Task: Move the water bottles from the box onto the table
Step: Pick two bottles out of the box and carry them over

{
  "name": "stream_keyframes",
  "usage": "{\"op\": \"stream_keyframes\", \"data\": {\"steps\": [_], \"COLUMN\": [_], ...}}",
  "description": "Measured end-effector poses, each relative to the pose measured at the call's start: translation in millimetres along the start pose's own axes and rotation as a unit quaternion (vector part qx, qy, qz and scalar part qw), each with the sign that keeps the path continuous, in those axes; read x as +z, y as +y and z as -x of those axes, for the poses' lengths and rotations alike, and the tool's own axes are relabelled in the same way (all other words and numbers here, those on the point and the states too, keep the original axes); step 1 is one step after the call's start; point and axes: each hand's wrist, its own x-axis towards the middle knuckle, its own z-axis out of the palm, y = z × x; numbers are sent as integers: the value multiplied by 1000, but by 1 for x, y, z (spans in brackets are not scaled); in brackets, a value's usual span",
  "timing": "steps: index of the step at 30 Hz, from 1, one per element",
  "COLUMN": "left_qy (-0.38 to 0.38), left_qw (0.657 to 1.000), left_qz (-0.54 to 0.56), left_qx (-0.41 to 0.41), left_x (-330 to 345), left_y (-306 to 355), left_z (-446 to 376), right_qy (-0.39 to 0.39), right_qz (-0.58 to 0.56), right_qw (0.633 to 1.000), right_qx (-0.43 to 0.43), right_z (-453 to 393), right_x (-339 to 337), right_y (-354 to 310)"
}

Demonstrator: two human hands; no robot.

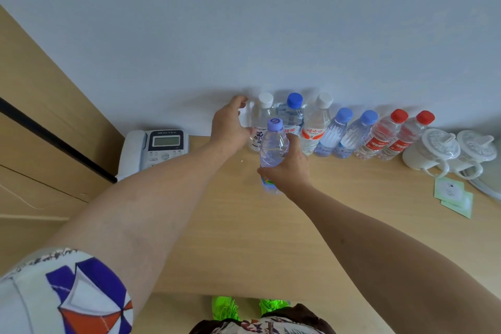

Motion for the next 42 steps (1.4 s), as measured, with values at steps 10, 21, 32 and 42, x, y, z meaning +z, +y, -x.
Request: {"op": "stream_keyframes", "data": {"steps": [10,21,32,42], "left_qy": [40,36,23,34], "left_qw": [996,996,996,996], "left_qz": [-67,-63,-57,-56], "left_qx": [-34,-54,-61,-65], "left_x": [-69,-101,-96,-103], "left_y": [-45,-63,-63,-70], "left_z": [7,11,0,-6], "right_qy": [-79,-119,-163,-111], "right_qz": [-13,-51,342,334], "right_qw": [997,989,917,917], "right_qx": [-17,-67,-126,-186], "right_z": [7,2,-39,-62], "right_x": [33,64,38,37], "right_y": [-42,-72,-147,-155]}}
